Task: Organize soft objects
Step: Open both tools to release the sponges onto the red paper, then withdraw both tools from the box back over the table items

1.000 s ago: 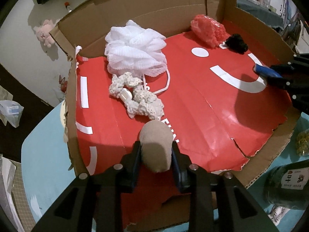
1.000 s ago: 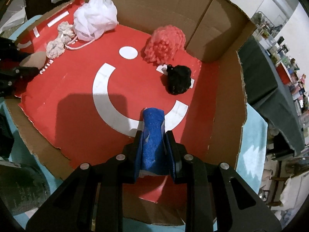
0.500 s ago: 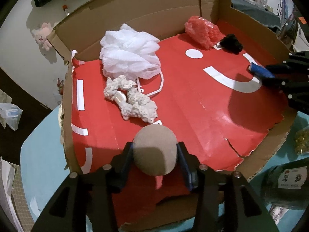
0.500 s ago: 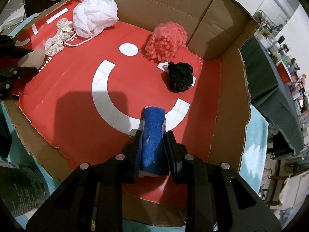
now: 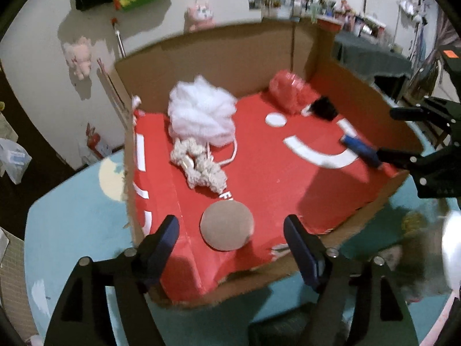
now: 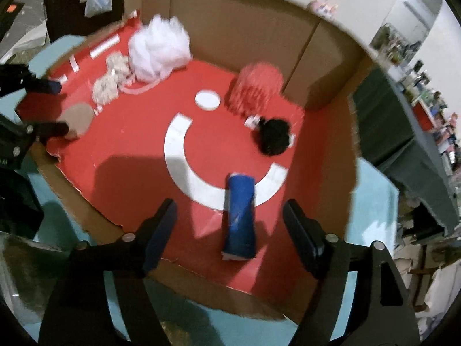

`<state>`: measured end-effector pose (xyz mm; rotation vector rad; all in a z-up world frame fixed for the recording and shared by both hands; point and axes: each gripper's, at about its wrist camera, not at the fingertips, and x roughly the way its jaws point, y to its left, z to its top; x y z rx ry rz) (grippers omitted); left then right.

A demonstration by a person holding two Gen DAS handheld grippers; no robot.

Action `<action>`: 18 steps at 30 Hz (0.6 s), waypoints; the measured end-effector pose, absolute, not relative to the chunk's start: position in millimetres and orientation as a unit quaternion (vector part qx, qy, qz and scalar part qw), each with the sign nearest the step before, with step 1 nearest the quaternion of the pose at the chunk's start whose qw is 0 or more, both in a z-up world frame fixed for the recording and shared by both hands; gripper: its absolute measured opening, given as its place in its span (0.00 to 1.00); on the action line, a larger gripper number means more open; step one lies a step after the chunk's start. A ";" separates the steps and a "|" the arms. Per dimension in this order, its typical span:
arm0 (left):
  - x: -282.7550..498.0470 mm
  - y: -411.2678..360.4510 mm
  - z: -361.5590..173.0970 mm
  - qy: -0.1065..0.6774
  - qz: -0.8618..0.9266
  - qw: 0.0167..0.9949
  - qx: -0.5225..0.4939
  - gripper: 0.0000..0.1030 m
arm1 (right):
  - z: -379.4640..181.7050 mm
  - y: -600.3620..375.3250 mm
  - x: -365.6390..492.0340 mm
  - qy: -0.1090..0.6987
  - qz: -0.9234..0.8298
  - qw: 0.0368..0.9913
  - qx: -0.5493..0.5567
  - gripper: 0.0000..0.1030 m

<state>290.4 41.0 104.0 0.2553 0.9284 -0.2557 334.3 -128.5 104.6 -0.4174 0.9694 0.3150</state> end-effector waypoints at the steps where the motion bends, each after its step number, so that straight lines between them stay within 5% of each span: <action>1: 283.9 40.2 109.2 0.434 -0.124 0.884 0.121 0.83 | 110.7 -128.6 331.8 0.456 0.148 0.856 -0.195 0.73; 7: 235.4 34.3 153.1 0.355 -0.135 0.918 0.113 0.95 | 153.8 -141.8 306.5 0.425 0.133 0.880 -0.165 0.78; 18: 136.8 27.0 190.0 0.262 -0.145 0.951 0.078 1.00 | 213.5 -155.9 207.0 0.337 0.158 0.922 -0.106 0.85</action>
